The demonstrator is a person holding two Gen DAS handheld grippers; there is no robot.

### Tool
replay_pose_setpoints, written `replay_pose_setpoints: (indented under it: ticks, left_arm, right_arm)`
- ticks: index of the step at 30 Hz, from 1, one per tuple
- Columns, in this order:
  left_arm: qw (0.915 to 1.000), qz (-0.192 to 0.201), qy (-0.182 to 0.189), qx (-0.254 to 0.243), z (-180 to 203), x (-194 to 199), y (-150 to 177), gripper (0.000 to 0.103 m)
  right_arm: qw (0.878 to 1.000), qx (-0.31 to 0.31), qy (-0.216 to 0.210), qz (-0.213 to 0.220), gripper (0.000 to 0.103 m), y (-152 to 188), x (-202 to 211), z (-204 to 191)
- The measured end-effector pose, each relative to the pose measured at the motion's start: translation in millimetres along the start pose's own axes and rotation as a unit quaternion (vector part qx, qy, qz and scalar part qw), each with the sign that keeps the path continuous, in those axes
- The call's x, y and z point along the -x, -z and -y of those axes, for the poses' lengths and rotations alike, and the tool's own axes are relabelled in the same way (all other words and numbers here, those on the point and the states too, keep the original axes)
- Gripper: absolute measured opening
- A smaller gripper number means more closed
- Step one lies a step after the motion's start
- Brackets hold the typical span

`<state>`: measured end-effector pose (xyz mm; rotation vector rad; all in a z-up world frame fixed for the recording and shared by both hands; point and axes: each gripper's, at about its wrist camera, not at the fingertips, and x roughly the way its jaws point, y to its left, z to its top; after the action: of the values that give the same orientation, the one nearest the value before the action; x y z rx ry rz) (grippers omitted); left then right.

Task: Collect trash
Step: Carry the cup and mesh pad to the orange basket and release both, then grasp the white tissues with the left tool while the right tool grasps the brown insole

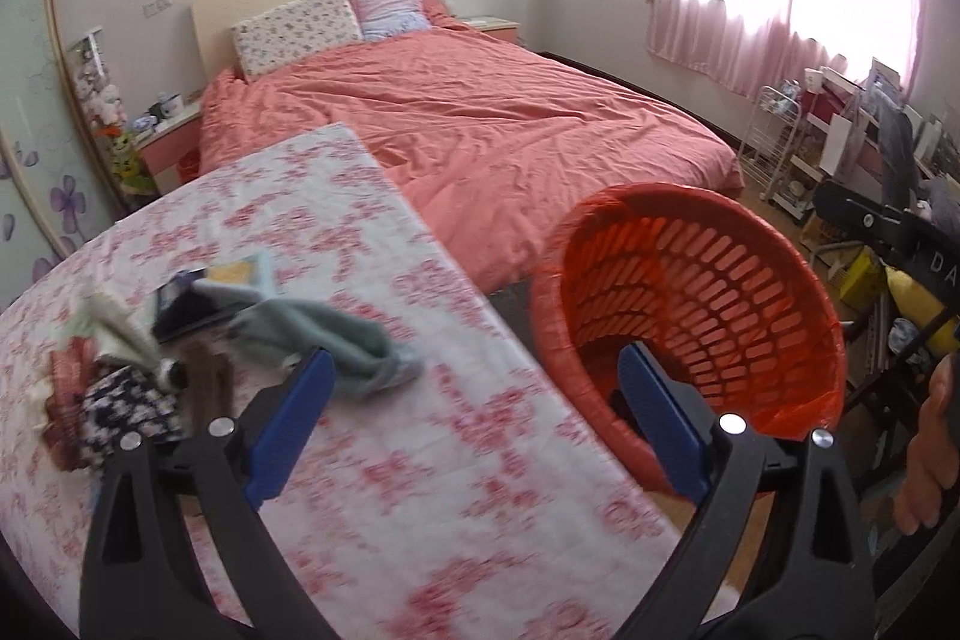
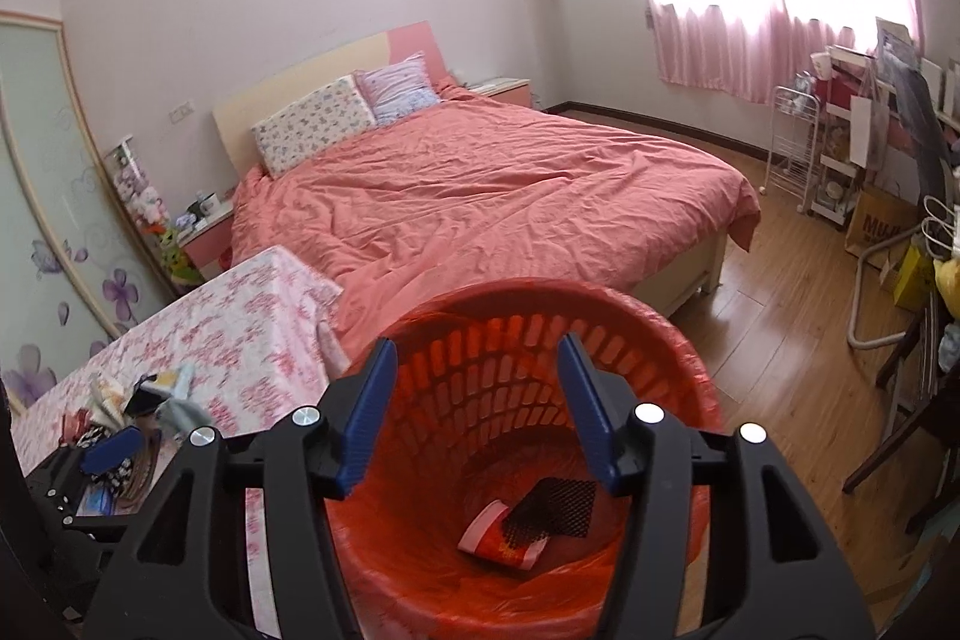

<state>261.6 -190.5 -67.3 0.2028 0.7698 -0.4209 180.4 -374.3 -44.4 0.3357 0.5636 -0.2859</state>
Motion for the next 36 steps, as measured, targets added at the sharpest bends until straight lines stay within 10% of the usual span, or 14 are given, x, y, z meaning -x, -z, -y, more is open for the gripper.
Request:
replay_pose_setpoints:
  ticks: [13,24,36]
  left_arm:
    - [0.9927,0.034,-0.088,0.076,-126.6,69.0,37.0,0.094]
    - [0.9646,0.023,-0.183,0.188,-267.5,91.2,84.8,0.091]
    - [0.9631,-0.012,-0.147,0.225,-296.8,62.2,101.6,0.078]
  right_arm:
    - [0.995,0.077,-0.056,-0.039,0.056,27.6,0.9,-95.1]
    - [0.977,0.147,-0.122,-0.097,0.055,76.4,-21.4,-206.9]
    - [0.964,0.163,-0.124,-0.171,0.044,108.0,-72.7,-258.2]
